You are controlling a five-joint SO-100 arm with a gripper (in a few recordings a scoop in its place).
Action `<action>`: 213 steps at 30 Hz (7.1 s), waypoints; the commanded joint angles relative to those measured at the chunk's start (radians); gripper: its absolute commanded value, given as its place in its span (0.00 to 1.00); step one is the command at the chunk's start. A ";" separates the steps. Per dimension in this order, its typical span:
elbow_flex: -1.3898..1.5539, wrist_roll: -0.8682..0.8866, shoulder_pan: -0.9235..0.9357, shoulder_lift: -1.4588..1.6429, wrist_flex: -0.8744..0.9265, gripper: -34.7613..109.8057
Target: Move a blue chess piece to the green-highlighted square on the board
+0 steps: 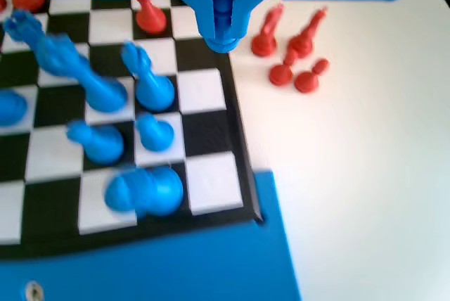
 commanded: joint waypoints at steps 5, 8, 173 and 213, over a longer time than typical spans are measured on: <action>-0.135 0.087 -0.072 -0.052 0.020 0.25; -0.127 0.092 -0.083 -0.063 0.011 0.25; -0.034 0.170 -0.534 1.381 0.896 0.27; -0.026 0.176 -0.479 1.505 0.864 0.25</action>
